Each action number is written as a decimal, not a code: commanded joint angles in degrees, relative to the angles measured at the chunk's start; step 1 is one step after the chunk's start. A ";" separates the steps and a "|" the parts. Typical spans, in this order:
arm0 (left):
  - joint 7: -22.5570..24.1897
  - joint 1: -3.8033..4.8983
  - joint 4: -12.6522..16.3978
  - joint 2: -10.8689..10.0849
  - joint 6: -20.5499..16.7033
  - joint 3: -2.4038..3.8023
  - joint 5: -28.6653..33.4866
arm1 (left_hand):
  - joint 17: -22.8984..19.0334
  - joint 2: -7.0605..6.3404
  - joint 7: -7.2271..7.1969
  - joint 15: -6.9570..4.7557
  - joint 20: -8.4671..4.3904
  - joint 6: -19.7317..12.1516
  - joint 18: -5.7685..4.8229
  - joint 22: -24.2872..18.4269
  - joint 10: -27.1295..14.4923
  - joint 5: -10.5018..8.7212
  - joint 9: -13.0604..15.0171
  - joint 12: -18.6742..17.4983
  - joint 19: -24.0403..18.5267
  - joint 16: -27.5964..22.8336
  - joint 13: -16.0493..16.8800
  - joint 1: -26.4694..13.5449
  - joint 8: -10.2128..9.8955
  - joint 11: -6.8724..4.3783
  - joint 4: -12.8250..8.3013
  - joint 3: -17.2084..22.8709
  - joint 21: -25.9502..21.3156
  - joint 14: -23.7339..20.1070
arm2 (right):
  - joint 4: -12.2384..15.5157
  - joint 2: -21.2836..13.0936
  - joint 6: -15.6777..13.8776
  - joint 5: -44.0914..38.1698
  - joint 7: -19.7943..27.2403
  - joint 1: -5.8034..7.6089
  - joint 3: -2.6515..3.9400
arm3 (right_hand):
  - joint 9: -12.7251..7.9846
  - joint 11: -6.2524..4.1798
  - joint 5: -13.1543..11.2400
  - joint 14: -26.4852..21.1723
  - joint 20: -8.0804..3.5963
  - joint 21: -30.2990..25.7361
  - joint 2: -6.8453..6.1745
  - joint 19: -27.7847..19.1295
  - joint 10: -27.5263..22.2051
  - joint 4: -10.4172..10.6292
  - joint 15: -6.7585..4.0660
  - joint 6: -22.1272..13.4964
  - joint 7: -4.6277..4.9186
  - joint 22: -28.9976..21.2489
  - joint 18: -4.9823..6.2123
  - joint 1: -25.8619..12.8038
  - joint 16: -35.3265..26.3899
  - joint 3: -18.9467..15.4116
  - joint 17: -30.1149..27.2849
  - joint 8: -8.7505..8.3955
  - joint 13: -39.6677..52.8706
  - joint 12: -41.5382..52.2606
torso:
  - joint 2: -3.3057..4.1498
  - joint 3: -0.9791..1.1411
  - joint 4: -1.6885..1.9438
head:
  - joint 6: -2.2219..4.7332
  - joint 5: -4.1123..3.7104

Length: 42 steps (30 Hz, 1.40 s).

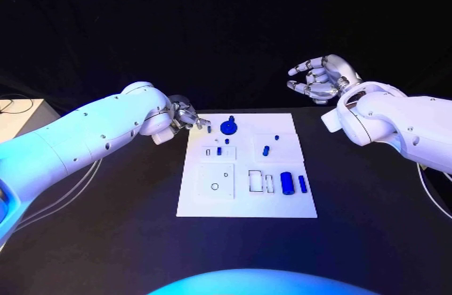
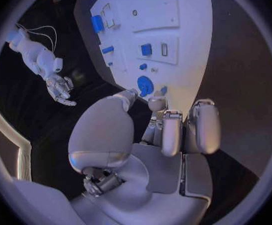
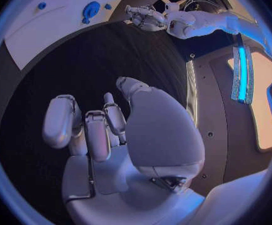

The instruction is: Assemble the parts on the task board

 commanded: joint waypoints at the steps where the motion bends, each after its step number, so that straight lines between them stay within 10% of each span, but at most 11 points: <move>1: 1.13 0.17 -1.63 0.88 -0.95 0.07 -0.71 | 13.57 -0.01 -0.15 0.47 -0.07 0.50 0.02 0.37 0.55 -0.05 -0.30 0.64 0.57 0.47 0.30 -0.97 -0.20 -0.09 0.00 -0.65 0.39 5.29 | 0.13 -0.07 0.54 -0.50 0.55 -0.02 0.01 | -0.09 0.03 0.13 3.62 -0.01 -0.20 -0.14 -0.30 -0.46 0.07 -0.02 -0.24 0.04 -0.05 0.45 -0.24 -0.18 0.31 5.39 0.14 -0.08 -0.32 | 0.12 0.02 -0.10 | 0.21 0.26; 19: 1.96 1.43 -10.33 6.58 1.63 0.05 -3.80 | 14.21 1.09 -0.99 -0.10 -0.53 2.27 -0.23 1.64 1.26 0.47 -0.18 1.73 1.23 1.05 0.94 -0.79 2.41 -0.80 -0.28 -2.04 1.14 5.59 | 0.72 -0.24 0.11 -0.73 0.64 0.16 0.08 | -0.10 0.03 0.18 3.57 -0.01 -0.54 -0.14 -0.41 -0.70 -0.08 -0.02 -0.34 0.06 -0.30 0.52 -0.22 -0.30 0.54 5.22 0.18 -0.35 -0.48 | 1.44 -0.07 -0.83 | 1.79 0.97; 42: 1.10 2.51 -13.35 8.56 4.76 0.01 -5.49 | 14.35 1.31 -1.52 -0.46 -0.83 2.32 -0.26 1.83 1.20 0.55 1.62 1.88 1.29 1.17 0.82 -0.13 5.38 -1.25 -0.20 -1.63 1.22 5.65 | 1.10 -0.35 -0.09 -1.12 0.58 0.37 0.17 | -0.10 0.03 0.18 3.57 -0.01 -0.54 -0.14 -0.41 -0.70 -0.08 -0.02 -0.34 0.06 -0.30 0.52 -0.22 -0.30 0.54 5.22 0.18 -0.35 -0.48 | 1.81 -0.08 -1.01 | 1.61 1.82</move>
